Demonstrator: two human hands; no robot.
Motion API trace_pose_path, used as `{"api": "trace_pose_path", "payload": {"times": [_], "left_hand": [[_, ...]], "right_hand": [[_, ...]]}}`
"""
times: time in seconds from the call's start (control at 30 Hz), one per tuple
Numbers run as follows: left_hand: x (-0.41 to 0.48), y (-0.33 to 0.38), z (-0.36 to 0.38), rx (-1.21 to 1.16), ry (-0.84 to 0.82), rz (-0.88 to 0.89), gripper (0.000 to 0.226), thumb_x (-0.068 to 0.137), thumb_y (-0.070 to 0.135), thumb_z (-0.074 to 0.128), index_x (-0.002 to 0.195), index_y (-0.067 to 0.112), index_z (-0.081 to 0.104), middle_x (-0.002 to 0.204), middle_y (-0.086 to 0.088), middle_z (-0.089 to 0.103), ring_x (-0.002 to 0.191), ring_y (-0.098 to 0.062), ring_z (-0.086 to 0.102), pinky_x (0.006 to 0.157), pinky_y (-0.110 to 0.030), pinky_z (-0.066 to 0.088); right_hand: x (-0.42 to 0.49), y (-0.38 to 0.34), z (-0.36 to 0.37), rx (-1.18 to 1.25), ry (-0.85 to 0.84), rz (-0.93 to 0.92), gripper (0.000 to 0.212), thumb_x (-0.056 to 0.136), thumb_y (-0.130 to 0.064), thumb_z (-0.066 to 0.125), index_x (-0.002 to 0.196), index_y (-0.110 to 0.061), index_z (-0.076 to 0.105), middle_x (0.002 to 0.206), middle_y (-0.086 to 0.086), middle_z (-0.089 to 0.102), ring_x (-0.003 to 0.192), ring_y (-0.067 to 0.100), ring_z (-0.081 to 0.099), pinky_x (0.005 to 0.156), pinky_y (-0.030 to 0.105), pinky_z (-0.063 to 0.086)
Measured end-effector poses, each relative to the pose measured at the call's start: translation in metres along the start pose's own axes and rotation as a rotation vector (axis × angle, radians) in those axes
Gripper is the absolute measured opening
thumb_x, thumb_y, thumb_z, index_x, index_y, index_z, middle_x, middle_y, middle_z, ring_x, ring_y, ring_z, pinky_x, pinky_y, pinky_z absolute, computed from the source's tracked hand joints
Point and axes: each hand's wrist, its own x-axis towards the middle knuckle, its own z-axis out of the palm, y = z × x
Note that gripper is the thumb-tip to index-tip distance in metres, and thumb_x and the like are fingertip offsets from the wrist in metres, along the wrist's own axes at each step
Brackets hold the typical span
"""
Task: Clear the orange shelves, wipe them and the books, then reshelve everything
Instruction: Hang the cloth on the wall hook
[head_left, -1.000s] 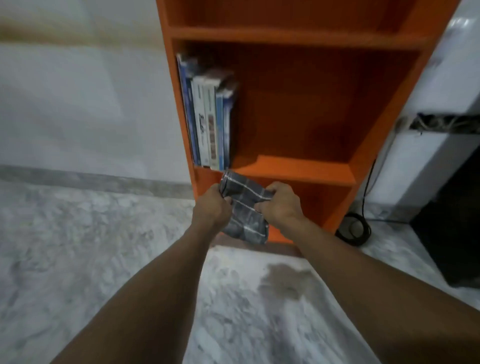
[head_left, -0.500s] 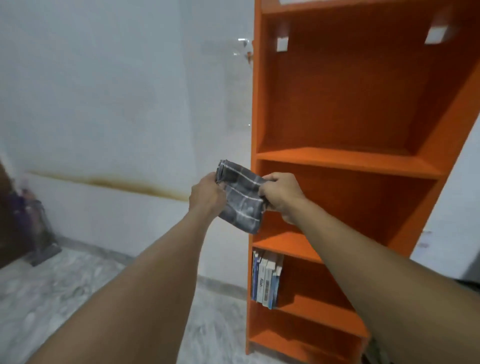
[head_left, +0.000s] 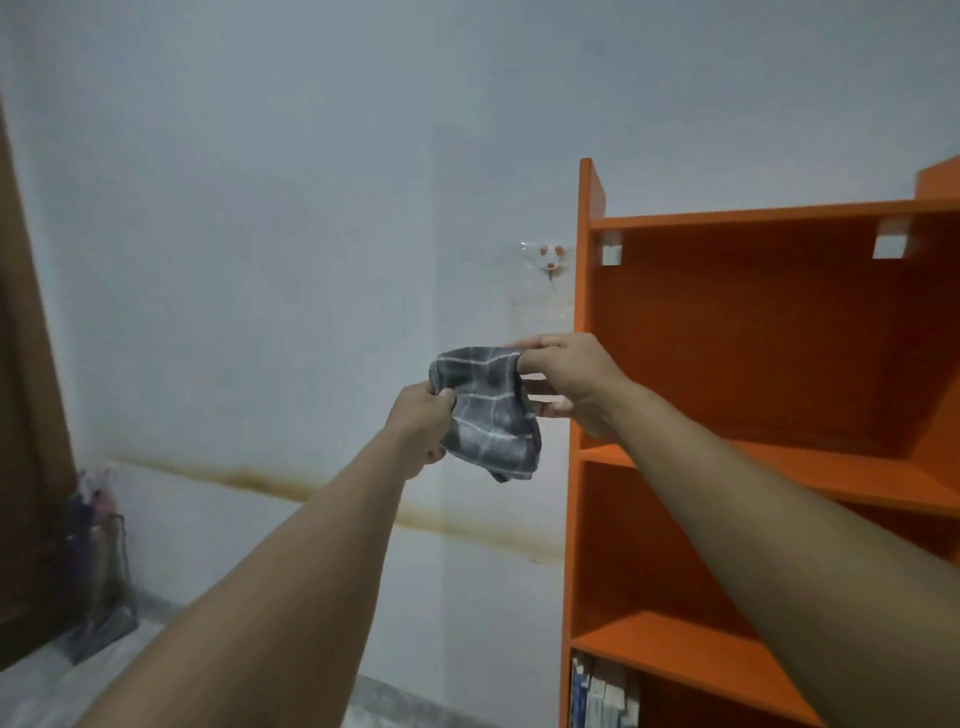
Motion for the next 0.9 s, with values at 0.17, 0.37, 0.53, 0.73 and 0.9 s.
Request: {"api": "trace_pose_path", "payload": {"times": [0.17,0.37,0.53,0.73,0.9], "left_hand": [[0.060,-0.010,0.006,-0.006,-0.030,-0.048,0.015,0.102,0.020,0.048,0.093,0.012,0.057,0.069,-0.002,0.040,0.054,-0.012,0.035,0.047,-0.023,0.030],[0.132,-0.009,0.025,-0.259,-0.229,0.008,0.083,0.079,0.025,0.081,0.135,0.025,0.020,0.125,-0.016,0.052,0.108,-0.033,0.062,0.096,-0.046,0.052],[0.195,-0.009,0.047,-0.169,-0.225,0.155,0.049,0.086,0.019,0.074,0.126,0.009,0.048,0.115,-0.018,0.065,0.097,-0.032,0.070,0.074,-0.035,0.058],[0.287,-0.018,0.043,-0.126,-0.244,0.263,0.028,0.095,0.029,0.063,0.098,0.003,0.074,0.088,-0.012,0.073,0.079,-0.025,0.070,0.072,-0.035,0.057],[0.362,-0.020,0.052,-0.172,-0.406,0.148,0.028,0.094,0.027,0.058,0.105,0.004,0.070,0.096,-0.010,0.068,0.087,-0.025,0.064,0.077,-0.038,0.051]], "right_hand": [[0.065,0.019,0.008,0.020,0.080,-0.004,0.013,0.088,-0.004,0.056,0.093,-0.005,0.067,0.076,0.009,0.061,0.062,0.019,0.058,0.050,0.025,0.047],[0.187,0.035,0.011,0.068,0.207,0.088,0.015,0.078,0.009,0.056,0.090,0.006,0.065,0.081,0.019,0.069,0.063,0.027,0.067,0.058,0.036,0.060],[0.272,0.046,0.019,0.055,0.249,0.096,0.023,0.066,0.010,0.059,0.087,0.006,0.069,0.082,0.022,0.071,0.061,0.034,0.072,0.060,0.056,0.058],[0.352,0.061,0.021,0.018,0.370,0.052,0.019,0.070,0.007,0.060,0.087,0.003,0.069,0.085,0.021,0.070,0.065,0.035,0.070,0.054,0.045,0.060],[0.411,0.078,0.018,-0.047,0.492,0.031,0.019,0.073,0.005,0.058,0.089,0.000,0.067,0.088,0.018,0.069,0.071,0.033,0.070,0.058,0.044,0.061]]}}
